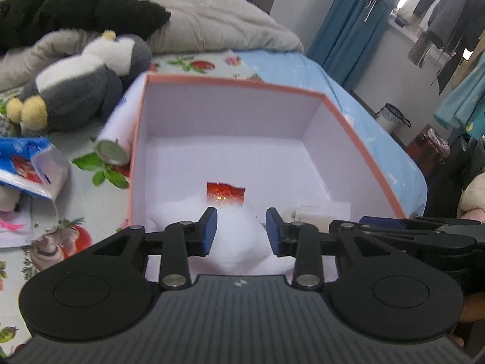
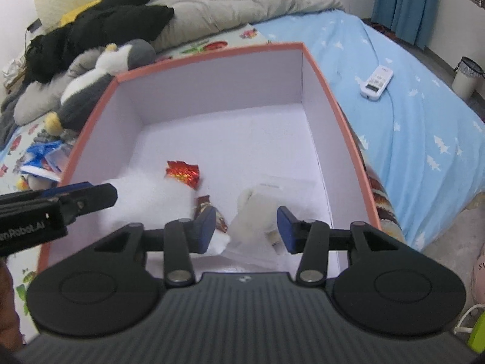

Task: Organize soft objects
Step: 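Open both tools to drop the towel and bag into the box, then move both tools back toward the tissue pack and plush toys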

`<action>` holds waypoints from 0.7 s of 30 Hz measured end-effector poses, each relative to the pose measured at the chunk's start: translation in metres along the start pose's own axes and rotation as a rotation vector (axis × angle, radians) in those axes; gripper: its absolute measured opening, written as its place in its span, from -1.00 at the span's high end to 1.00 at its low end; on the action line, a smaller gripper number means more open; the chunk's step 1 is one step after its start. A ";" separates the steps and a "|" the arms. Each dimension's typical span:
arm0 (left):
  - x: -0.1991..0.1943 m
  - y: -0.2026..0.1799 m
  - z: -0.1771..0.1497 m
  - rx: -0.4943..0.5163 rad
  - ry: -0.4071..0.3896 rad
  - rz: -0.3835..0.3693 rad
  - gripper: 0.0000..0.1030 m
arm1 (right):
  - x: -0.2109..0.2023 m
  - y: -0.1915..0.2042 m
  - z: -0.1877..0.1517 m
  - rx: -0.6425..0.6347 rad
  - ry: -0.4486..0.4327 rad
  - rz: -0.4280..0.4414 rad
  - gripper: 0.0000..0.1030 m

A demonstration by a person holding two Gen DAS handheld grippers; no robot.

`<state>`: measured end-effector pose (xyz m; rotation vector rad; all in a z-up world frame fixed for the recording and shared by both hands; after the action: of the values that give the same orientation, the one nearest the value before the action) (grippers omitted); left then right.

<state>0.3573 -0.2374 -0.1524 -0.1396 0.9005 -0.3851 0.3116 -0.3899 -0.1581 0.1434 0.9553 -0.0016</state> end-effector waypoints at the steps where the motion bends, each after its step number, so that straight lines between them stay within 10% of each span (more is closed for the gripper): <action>1: -0.006 0.000 0.001 0.001 -0.010 0.002 0.21 | -0.005 0.002 0.001 -0.001 -0.013 0.002 0.08; 21: -0.200 0.000 -0.010 0.036 -0.327 0.047 0.21 | -0.154 0.067 -0.006 -0.054 -0.345 0.142 0.08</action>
<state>0.2379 -0.1605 -0.0109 -0.1432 0.5735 -0.3235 0.2220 -0.3329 -0.0276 0.1552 0.5987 0.1269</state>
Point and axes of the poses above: each gripper's, at about its wrist camera, not at the fingertips, and x roughly the way its jaws point, y to its left, z to its top, the point moved 3 cm from there along x, roughly the way its jaws point, and after that the axes turned 1 degree about -z, right-handed, at the moved point
